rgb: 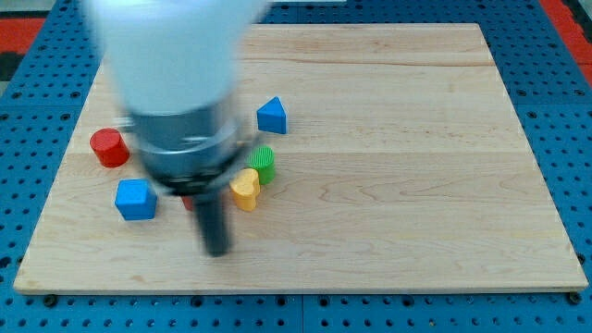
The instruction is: Keep the yellow heart on bottom right of the blue cube
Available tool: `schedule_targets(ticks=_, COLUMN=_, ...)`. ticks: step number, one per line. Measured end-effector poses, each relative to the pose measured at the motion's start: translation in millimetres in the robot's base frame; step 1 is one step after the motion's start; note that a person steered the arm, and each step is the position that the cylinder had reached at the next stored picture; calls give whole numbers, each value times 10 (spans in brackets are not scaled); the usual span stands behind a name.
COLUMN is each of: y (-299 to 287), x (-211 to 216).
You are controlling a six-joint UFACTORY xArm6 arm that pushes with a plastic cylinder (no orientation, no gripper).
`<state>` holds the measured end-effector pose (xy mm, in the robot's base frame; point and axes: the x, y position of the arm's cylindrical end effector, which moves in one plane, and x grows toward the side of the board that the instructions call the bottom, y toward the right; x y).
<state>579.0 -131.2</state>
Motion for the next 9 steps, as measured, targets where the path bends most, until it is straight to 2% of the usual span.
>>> schedule_targets(ticks=1, y=-1081, x=-10)
schedule_targets(ticks=2, y=-952, x=-439)
schedule_targets(ticks=4, y=666, x=-826)
schedule_targets(ticks=5, y=-49, x=-671)
schedule_targets(ticks=6, y=-92, x=-239)
schedule_targets(ticks=7, y=1191, x=61)
schedule_targets(ticks=8, y=1694, x=-107)
schedule_targets(ticks=9, y=1522, x=-557)
